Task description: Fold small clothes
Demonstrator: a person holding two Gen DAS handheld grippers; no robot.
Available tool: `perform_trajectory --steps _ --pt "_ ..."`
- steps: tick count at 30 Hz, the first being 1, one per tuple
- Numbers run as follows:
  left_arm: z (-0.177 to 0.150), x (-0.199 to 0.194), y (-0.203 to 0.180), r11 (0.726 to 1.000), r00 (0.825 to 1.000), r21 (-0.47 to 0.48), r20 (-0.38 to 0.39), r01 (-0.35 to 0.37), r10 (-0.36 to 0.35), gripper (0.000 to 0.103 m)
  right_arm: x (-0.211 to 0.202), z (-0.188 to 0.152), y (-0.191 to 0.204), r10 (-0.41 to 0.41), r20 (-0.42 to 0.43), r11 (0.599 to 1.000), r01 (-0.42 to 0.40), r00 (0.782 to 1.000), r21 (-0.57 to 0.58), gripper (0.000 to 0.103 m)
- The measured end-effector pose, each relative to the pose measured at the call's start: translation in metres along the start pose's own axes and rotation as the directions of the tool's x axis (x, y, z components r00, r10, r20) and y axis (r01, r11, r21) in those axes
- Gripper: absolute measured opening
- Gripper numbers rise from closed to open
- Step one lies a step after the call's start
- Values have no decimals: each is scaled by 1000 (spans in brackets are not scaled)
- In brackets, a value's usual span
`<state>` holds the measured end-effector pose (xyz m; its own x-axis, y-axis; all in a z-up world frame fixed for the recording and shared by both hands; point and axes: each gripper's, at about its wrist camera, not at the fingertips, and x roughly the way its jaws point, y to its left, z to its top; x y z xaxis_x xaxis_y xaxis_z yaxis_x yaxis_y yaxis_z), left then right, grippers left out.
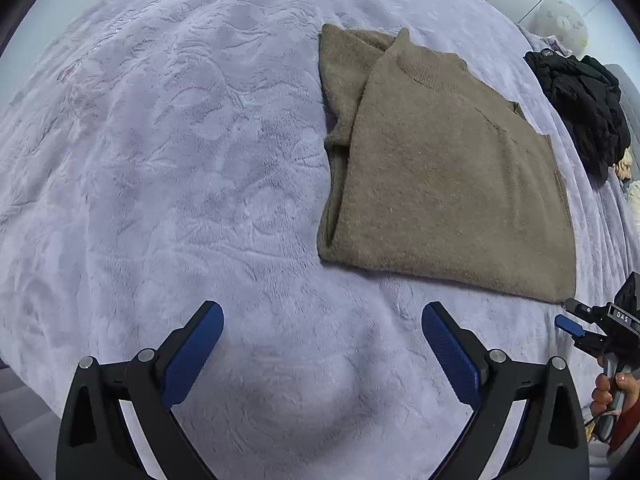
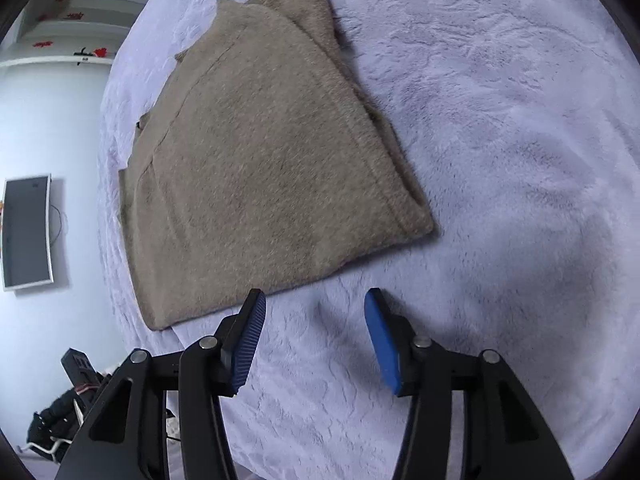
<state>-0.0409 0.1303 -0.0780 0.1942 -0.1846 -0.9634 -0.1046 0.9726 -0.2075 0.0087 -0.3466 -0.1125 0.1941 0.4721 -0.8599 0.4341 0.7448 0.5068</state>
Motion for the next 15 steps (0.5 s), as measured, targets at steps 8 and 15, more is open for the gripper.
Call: perform_trajectory --steps 8,15 --pt "-28 -12 -31 1000 999 -15 -29 25 -26 100 -7 -32 31 -56 -46 990 50 997 -133 56" --pt "-47 -13 -48 998 997 -59 -78 13 -17 100 -11 -56 38 -105 -73 973 87 992 -214 72"
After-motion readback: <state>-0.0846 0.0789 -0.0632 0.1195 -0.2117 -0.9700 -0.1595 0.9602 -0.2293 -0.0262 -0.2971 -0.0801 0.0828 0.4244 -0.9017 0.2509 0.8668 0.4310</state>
